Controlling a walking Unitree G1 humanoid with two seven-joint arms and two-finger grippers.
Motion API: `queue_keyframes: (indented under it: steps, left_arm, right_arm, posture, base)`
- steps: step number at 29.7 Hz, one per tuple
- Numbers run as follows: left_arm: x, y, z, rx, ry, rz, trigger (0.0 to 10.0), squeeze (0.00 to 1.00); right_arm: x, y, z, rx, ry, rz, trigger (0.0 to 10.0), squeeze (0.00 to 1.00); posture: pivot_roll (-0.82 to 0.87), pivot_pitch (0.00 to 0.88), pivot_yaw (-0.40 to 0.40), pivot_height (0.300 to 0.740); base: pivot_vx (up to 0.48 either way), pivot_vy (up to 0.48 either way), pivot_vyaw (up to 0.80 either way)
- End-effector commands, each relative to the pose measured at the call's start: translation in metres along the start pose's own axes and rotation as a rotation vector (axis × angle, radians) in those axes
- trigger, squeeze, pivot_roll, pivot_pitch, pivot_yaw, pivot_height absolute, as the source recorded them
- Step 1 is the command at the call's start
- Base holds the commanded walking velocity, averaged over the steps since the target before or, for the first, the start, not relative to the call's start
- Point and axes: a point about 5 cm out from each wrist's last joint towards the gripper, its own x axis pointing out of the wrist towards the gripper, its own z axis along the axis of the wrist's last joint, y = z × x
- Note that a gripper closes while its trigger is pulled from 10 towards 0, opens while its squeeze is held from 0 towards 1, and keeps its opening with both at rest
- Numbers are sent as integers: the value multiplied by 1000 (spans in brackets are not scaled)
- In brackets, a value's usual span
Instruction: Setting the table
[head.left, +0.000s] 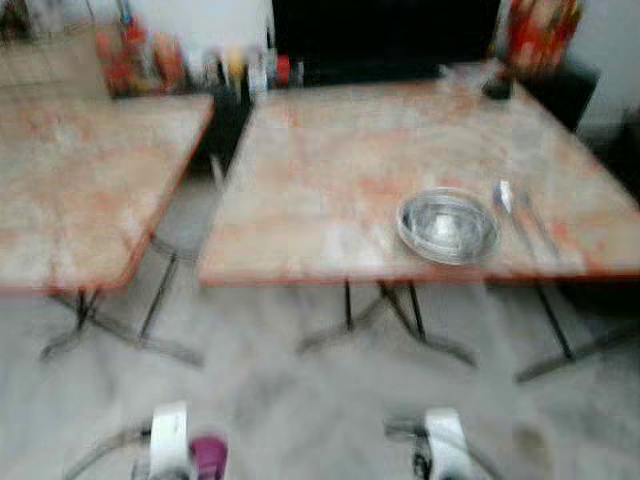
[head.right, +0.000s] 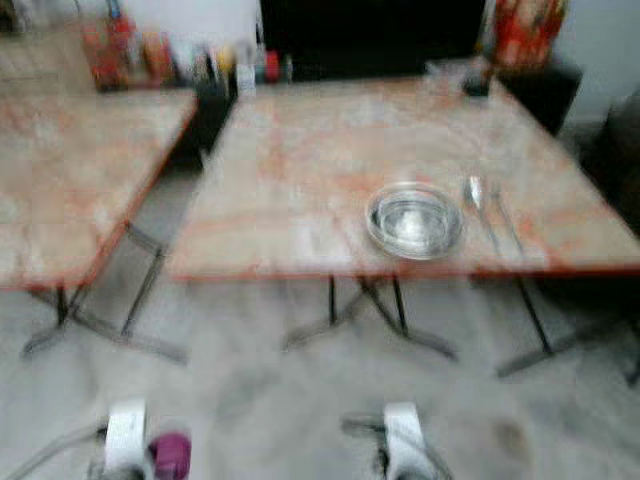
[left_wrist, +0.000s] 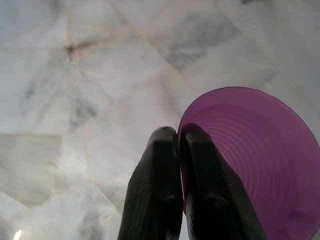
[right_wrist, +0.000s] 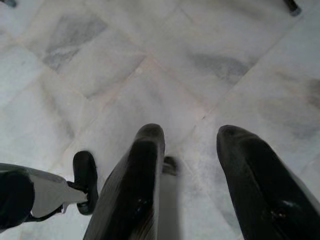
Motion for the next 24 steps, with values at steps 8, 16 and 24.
queue_keyframes:
  steps: [8,16,24]
  left_arm:
    - [1,3,4,-9,-13,15,10000,0]
    - [1,3,5,-19,-18,17,10000,0]
    - [1,3,6,-20,-18,15,10000,0]
  right_arm:
    - [0,-4,2,3,-6,-16,10000,0]
    - [0,-4,2,9,-2,-17,10000,0]
    - [1,-4,4,2,-9,-18,10000,0]
  posture:
    - [-173,0,82,740]
    - [-169,0,80,740]
    - [-168,0,79,740]
  base:
    - [157,0,0]
    - [350,0,0]
    - [359,0,0]
